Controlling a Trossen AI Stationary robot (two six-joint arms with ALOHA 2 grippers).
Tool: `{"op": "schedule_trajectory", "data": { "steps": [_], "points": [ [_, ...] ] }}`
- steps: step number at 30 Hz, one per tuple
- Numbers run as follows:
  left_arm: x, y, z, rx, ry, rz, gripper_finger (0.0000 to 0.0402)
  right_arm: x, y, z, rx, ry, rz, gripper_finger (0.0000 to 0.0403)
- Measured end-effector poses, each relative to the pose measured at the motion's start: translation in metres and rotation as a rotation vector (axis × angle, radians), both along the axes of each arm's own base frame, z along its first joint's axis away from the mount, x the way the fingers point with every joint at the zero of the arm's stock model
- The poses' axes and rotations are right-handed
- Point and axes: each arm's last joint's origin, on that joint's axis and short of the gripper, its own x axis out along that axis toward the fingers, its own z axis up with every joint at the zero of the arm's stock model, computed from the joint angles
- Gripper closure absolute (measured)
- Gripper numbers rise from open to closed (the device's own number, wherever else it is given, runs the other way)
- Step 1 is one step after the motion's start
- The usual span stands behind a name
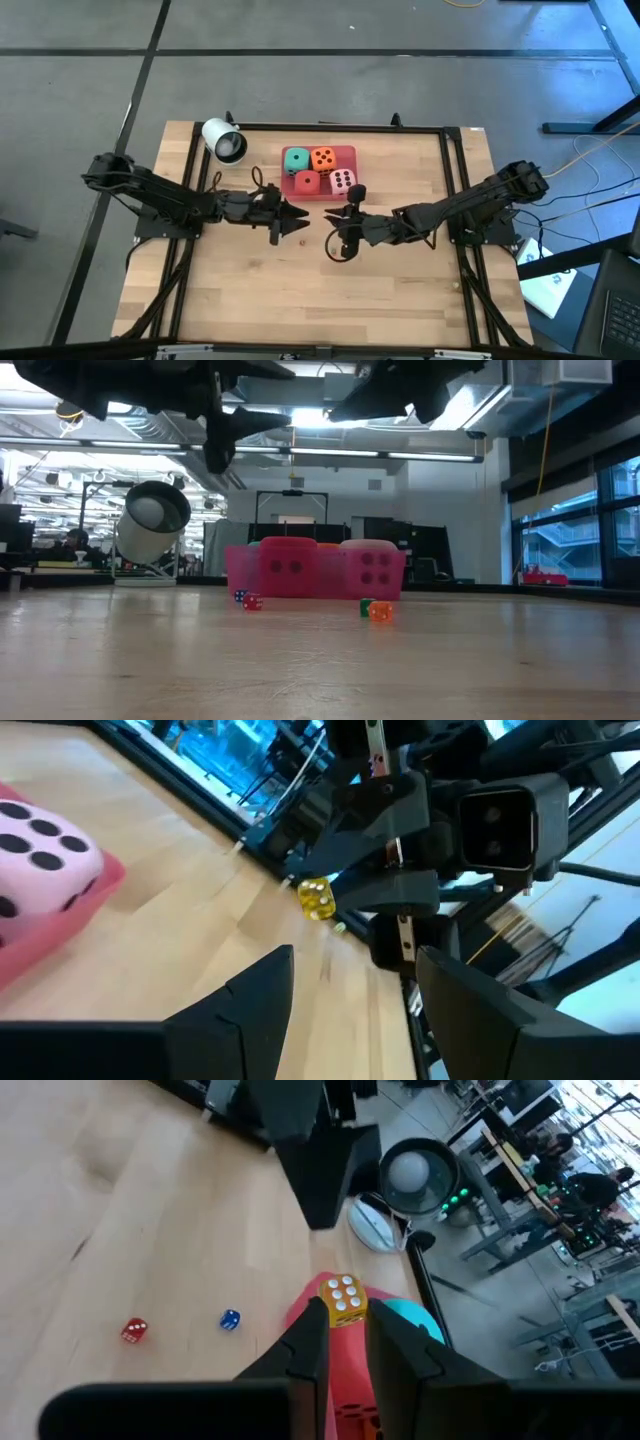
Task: Pick & Place Dice
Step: Put the small yellow dice into the pink bin
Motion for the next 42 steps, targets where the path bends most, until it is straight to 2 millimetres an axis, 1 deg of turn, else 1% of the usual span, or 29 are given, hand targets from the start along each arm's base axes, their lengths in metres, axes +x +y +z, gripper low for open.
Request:
{"op": "schedule_trajectory", "data": {
  "steps": [5, 12, 22, 28, 42],
  "points": [
    [0.007, 0.000, -0.002, -0.031, -0.061, -0.020, 0.0192, 0.002, -0.002, 0.002, -0.008, -0.013, 0.021, 0.0351],
    [0.016, 0.009, -0.012, -0.084, -0.076, -0.022, 0.0192, 0.004, 0.000, 0.006, -0.013, -0.046, 0.049, 0.0351],
    [0.032, 0.016, -0.005, -0.066, -0.097, -0.044, 0.0192, 0.004, 0.000, 0.005, -0.007, -0.043, 0.063, 0.0351],
    [0.034, 0.016, -0.009, -0.075, -0.074, -0.044, 0.0192, 0.004, 0.000, 0.005, -0.011, -0.044, 0.055, 0.0351],
    [0.034, 0.017, -0.009, -0.073, -0.074, -0.018, 0.0196, 0.005, -0.001, 0.005, -0.004, -0.042, 0.068, 0.0351]
  ]
}}
